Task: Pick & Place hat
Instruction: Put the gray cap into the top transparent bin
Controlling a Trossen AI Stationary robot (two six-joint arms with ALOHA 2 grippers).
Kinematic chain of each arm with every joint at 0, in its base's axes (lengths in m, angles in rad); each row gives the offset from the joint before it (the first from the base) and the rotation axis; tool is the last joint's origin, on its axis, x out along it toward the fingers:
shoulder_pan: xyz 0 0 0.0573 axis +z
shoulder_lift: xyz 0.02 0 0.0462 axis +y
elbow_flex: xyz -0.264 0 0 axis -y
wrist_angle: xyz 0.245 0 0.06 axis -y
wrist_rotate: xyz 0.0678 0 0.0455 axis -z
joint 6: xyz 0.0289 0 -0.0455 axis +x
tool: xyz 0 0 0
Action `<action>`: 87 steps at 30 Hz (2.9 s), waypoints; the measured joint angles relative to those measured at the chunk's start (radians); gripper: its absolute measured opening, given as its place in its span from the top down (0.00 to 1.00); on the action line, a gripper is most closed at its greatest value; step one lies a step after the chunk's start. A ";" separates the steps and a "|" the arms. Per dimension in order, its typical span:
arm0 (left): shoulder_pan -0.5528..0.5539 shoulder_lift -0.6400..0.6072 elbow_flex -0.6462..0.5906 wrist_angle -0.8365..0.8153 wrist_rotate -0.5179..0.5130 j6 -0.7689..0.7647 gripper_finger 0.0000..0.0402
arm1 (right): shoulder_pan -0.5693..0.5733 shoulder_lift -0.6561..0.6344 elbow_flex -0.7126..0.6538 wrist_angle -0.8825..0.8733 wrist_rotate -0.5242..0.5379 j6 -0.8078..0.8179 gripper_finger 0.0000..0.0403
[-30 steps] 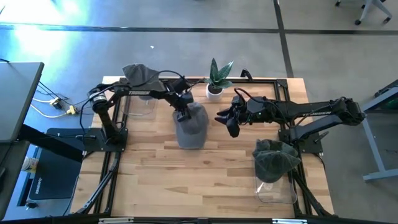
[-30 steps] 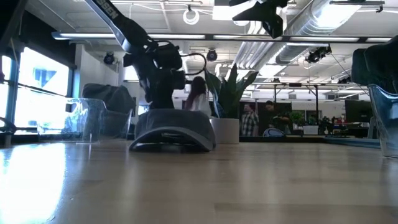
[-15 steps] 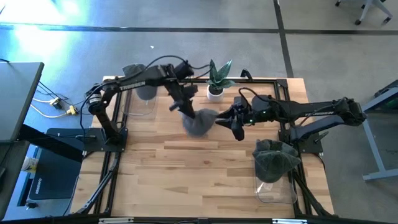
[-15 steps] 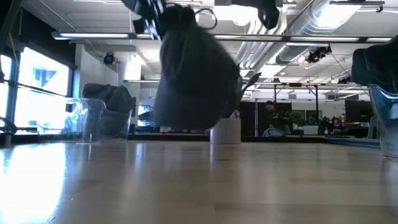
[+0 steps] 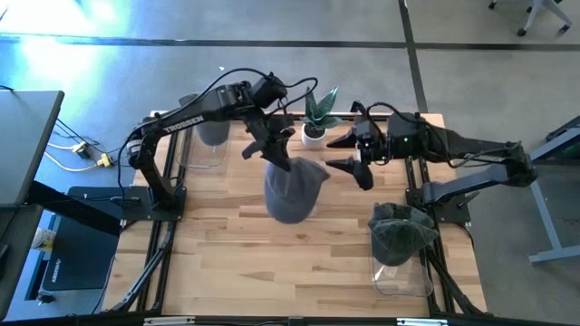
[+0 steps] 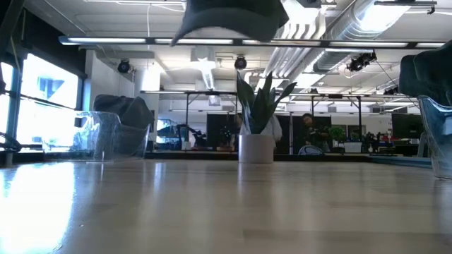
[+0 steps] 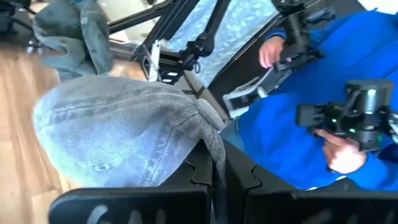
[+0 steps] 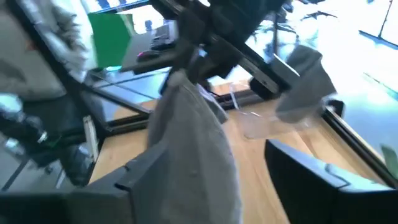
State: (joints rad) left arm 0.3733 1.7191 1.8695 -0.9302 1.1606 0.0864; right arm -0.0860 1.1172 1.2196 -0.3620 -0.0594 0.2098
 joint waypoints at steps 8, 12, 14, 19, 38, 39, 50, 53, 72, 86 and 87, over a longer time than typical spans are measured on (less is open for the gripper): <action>-0.023 0.000 0.004 0.015 -0.079 -0.066 0.99 | -0.011 0.016 -0.053 0.003 -0.011 -0.145 0.26; -0.020 0.000 0.004 0.015 -0.095 -0.076 0.99 | -0.017 0.063 -0.074 0.066 -0.115 -0.148 0.27; -0.021 0.000 0.004 0.015 -0.116 -0.086 0.99 | -0.010 0.093 -0.076 0.075 -0.171 -0.147 0.28; -0.021 0.000 0.004 0.015 -0.179 -0.095 0.99 | 0.022 0.149 -0.078 0.128 -0.265 -0.145 0.41; -0.058 0.001 0.003 0.051 0.173 -0.014 0.89 | 0.033 0.058 -0.076 0.188 -0.544 0.116 0.98; -0.065 0.001 0.003 0.060 0.181 -0.017 0.84 | 0.033 0.057 -0.076 0.197 -0.551 0.128 0.99; -0.163 0.045 0.005 0.078 0.033 0.097 0.30 | 0.056 0.038 -0.077 0.287 -0.502 0.203 1.00; -0.184 0.059 -0.002 0.070 -0.017 0.128 0.30 | 0.052 0.015 -0.077 0.312 -0.466 0.234 1.00; -0.218 0.003 -0.001 0.117 0.138 0.096 0.98 | 0.062 -0.130 -0.077 0.186 -0.438 0.364 1.00; -0.224 -0.052 0.002 0.260 0.089 -0.091 1.00 | 0.028 -0.048 -0.077 0.213 -0.479 0.398 0.94; -0.224 -0.052 0.002 0.244 0.081 -0.091 1.00 | 0.010 -0.048 -0.077 0.209 -0.483 0.411 0.92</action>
State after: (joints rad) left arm 0.1497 1.6669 1.8717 -0.6862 1.2417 -0.0048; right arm -0.0759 1.0694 1.1427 -0.1526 -0.5428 0.6204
